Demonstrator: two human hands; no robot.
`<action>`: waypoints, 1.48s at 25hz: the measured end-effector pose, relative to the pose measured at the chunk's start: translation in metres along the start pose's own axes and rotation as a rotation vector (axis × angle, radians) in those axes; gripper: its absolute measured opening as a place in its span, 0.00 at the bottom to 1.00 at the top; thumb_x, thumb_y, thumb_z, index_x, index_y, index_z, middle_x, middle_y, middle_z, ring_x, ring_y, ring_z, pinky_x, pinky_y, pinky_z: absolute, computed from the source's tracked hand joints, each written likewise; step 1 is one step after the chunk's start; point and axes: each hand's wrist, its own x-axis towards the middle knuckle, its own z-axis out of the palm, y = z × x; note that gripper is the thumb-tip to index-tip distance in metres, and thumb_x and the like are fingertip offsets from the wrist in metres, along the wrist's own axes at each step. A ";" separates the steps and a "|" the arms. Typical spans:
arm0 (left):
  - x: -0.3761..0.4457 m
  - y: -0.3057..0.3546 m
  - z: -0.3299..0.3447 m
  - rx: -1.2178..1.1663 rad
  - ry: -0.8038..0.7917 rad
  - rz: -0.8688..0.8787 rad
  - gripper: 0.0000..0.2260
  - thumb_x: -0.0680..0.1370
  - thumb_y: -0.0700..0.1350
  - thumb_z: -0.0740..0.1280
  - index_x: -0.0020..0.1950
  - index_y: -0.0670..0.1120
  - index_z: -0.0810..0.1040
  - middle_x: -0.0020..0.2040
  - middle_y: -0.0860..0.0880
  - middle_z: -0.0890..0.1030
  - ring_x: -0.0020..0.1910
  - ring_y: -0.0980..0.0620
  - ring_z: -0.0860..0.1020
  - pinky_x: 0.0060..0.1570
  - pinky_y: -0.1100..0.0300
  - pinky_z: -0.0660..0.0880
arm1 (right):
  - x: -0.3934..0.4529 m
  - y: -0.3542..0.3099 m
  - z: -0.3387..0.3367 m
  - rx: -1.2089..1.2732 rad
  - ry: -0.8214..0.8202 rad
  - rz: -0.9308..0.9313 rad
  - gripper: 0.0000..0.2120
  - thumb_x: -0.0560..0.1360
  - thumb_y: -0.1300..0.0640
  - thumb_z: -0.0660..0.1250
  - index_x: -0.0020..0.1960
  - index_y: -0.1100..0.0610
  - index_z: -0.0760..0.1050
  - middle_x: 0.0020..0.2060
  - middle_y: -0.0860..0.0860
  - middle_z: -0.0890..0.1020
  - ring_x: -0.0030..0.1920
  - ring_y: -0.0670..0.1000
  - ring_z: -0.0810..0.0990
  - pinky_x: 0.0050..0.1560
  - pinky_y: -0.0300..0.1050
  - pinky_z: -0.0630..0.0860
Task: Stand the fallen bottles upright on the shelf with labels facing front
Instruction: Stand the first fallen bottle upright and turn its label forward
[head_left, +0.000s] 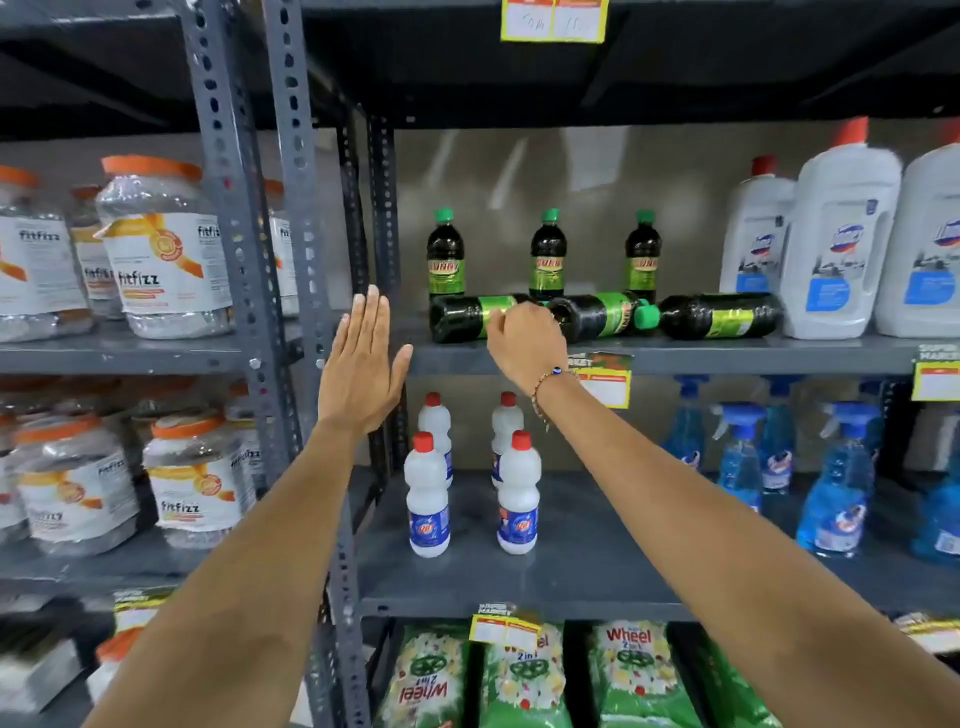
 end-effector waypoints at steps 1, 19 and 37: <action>-0.002 -0.009 0.006 -0.014 -0.004 -0.011 0.30 0.82 0.56 0.44 0.78 0.40 0.48 0.79 0.43 0.48 0.78 0.49 0.45 0.76 0.54 0.44 | 0.008 -0.007 0.005 0.011 -0.019 0.056 0.20 0.81 0.54 0.54 0.34 0.63 0.72 0.42 0.64 0.81 0.44 0.61 0.81 0.40 0.45 0.74; -0.006 -0.040 0.047 -0.014 0.210 0.157 0.18 0.81 0.50 0.54 0.59 0.40 0.76 0.56 0.43 0.80 0.55 0.43 0.78 0.59 0.52 0.66 | 0.113 -0.077 0.022 -0.316 -0.575 0.397 0.10 0.71 0.54 0.64 0.37 0.60 0.69 0.38 0.57 0.76 0.34 0.54 0.74 0.39 0.44 0.74; -0.005 -0.041 0.052 0.062 0.300 0.154 0.17 0.81 0.49 0.54 0.58 0.40 0.75 0.53 0.42 0.80 0.51 0.43 0.78 0.58 0.51 0.66 | 0.107 -0.061 0.108 0.461 0.030 0.410 0.37 0.73 0.48 0.69 0.70 0.65 0.54 0.69 0.59 0.60 0.69 0.60 0.65 0.68 0.53 0.67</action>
